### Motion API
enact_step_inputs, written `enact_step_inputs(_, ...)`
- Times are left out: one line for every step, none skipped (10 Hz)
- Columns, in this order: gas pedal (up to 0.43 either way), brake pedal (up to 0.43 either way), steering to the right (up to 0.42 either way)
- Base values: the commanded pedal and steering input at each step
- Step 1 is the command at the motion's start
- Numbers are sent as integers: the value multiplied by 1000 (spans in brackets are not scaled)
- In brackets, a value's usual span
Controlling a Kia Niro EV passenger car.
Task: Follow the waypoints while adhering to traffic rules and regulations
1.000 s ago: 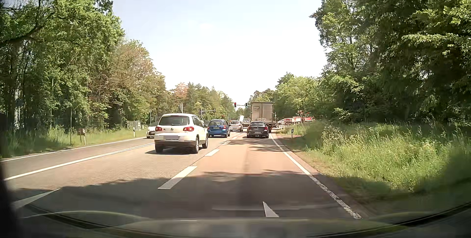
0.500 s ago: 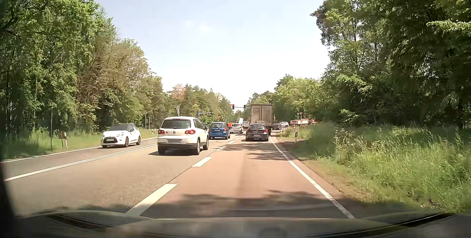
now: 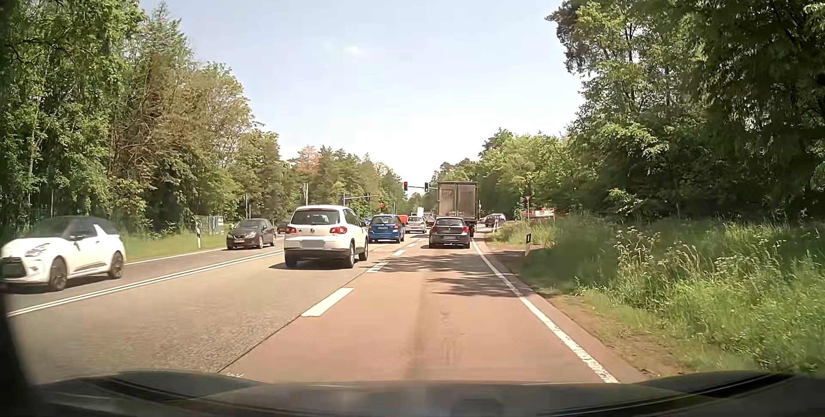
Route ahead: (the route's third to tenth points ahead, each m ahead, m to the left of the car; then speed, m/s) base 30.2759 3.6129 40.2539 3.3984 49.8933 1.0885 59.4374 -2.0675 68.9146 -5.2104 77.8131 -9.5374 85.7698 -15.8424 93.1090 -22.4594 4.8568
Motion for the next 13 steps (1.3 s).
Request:
enact_step_inputs(87,18,8)
enact_step_inputs(87,18,8)
enact_step_inputs(87,24,8)
enact_step_inputs(98,18,8)
enact_step_inputs(98,18,8)
enact_step_inputs(98,24,8)
enact_step_inputs(98,18,8)
enact_step_inputs(98,24,7)
enact_step_inputs(98,18,7)
enact_step_inputs(98,18,7)
enact_step_inputs(98,18,7)
enact_step_inputs(98,18,5)
enact_step_inputs(98,24,4)
